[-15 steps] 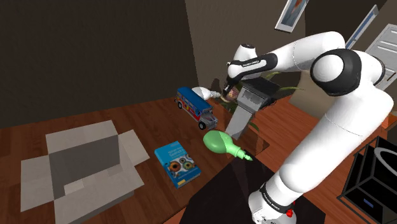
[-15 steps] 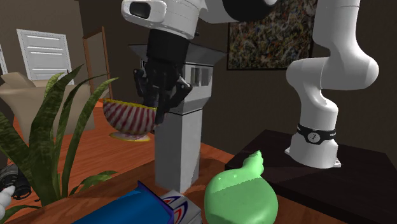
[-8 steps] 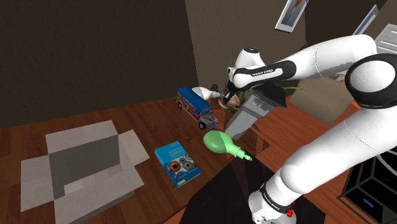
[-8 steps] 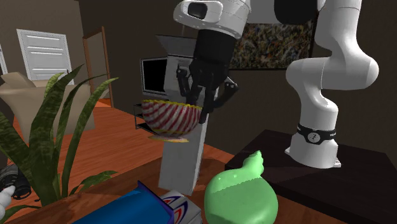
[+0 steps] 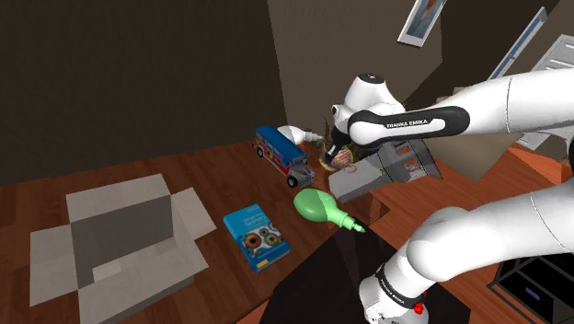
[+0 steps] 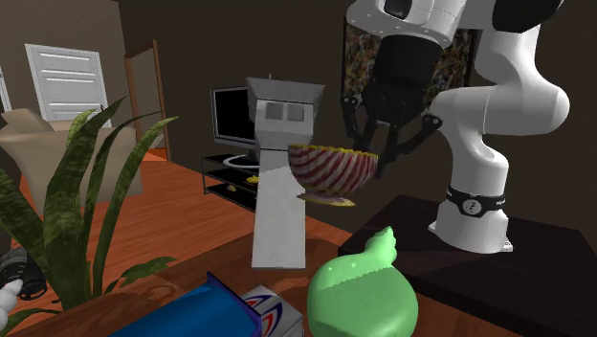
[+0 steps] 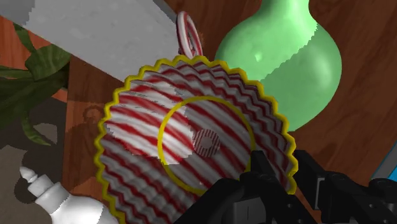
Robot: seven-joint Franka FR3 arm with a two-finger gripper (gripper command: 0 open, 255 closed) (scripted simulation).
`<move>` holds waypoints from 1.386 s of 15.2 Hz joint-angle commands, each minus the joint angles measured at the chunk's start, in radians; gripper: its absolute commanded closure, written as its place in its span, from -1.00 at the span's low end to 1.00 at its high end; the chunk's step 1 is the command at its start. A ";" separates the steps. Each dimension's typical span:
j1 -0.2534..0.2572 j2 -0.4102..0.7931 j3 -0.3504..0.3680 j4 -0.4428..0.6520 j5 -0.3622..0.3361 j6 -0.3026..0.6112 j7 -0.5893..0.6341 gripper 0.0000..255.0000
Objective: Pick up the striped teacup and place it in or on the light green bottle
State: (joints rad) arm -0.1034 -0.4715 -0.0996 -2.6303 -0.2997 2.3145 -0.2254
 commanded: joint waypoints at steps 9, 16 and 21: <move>0.042 -0.161 0.086 -0.173 0.024 -0.009 0.110 1.00; 0.024 -0.090 0.090 -0.226 -0.006 0.114 0.143 1.00; 0.002 -0.016 0.100 -0.260 -0.039 0.220 0.177 1.00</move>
State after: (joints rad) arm -0.0943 -0.5042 -0.0014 -2.8802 -0.3290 2.5063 -0.0565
